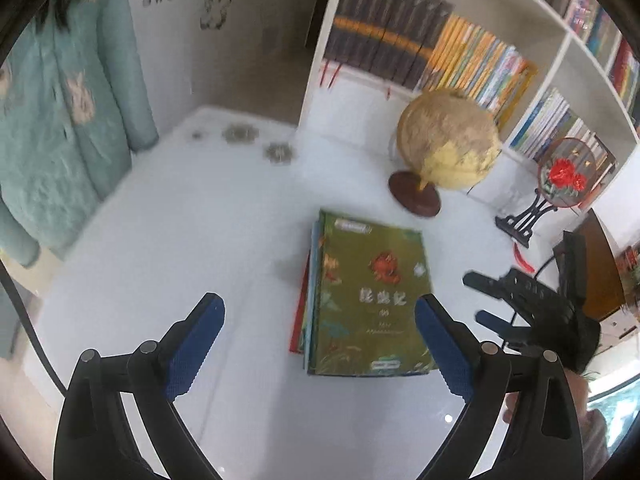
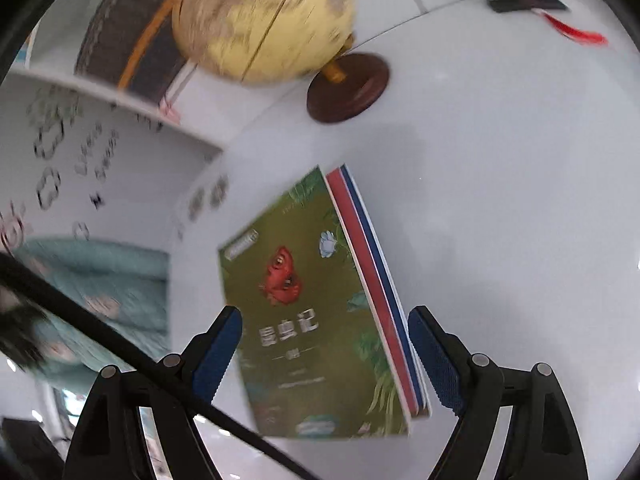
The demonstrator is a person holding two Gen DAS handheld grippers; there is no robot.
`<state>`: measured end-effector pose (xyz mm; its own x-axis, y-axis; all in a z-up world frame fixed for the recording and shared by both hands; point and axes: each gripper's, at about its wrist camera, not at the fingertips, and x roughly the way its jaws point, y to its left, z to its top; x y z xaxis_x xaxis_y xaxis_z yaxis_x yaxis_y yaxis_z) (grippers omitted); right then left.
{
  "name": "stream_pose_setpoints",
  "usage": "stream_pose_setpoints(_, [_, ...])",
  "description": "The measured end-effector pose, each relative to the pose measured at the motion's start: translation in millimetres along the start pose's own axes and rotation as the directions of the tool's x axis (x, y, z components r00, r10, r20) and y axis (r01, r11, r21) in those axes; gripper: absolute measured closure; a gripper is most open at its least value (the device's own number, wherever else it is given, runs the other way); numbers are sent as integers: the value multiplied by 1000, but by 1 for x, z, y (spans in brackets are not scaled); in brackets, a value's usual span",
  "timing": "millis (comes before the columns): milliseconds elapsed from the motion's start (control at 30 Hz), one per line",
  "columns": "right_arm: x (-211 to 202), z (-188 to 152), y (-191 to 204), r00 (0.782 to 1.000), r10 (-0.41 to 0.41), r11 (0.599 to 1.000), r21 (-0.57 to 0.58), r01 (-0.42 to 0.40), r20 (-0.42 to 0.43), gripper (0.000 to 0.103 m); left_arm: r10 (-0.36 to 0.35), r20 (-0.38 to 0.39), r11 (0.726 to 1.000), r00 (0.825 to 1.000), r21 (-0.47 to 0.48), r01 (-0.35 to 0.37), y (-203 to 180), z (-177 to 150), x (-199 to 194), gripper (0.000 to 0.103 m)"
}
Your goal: Organize books
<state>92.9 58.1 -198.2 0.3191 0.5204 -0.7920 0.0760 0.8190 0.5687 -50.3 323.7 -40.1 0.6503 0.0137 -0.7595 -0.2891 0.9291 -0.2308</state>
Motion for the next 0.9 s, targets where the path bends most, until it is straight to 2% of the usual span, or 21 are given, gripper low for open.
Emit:
stream_pose_setpoints(67, [-24,-2,9,999,-33,997,-63,34,21,19,-23,37,999,999,25,22,-15,4,-14,7])
stream_pose_setpoints(133, [-56,-4,27,996,-66,979,-188,77,62,19,-33,76,998,997,53,29,-40,7,-29,7])
stream_pose_setpoints(233, [-113,-8,49,982,-84,924,-355,139,167,19,-28,106,994,994,106,17,-85,8,-46,7])
stream_pose_setpoints(367, [-184,-11,58,960,-109,853,-472,224,258,15,26,147,989,989,140,-46,-136,-1,-67,7])
stream_pose_setpoints(433, [-215,-13,52,955,-113,844,-481,238,274,15,17,160,985,987,169,-44,-163,-10,-78,7])
stream_pose_setpoints(567, [-277,-22,23,937,-58,879,-427,211,345,15,-18,169,981,986,193,-15,-207,-27,-97,7])
stream_pose_setpoints(667, [-310,-27,6,920,-52,882,-414,225,389,15,-65,180,973,982,230,23,-236,-42,-107,7])
stream_pose_setpoints(800, [-348,-35,-13,879,-81,860,-413,300,471,14,-75,206,958,976,287,13,-273,-60,-114,7])
stream_pose_setpoints(833, [-353,-36,-15,875,-82,857,-414,307,478,14,-69,210,957,975,291,5,-281,-64,-115,7])
stream_pose_setpoints(900, [-365,-40,-26,860,-93,856,-400,327,502,14,-99,209,952,973,304,32,-296,-74,-117,7])
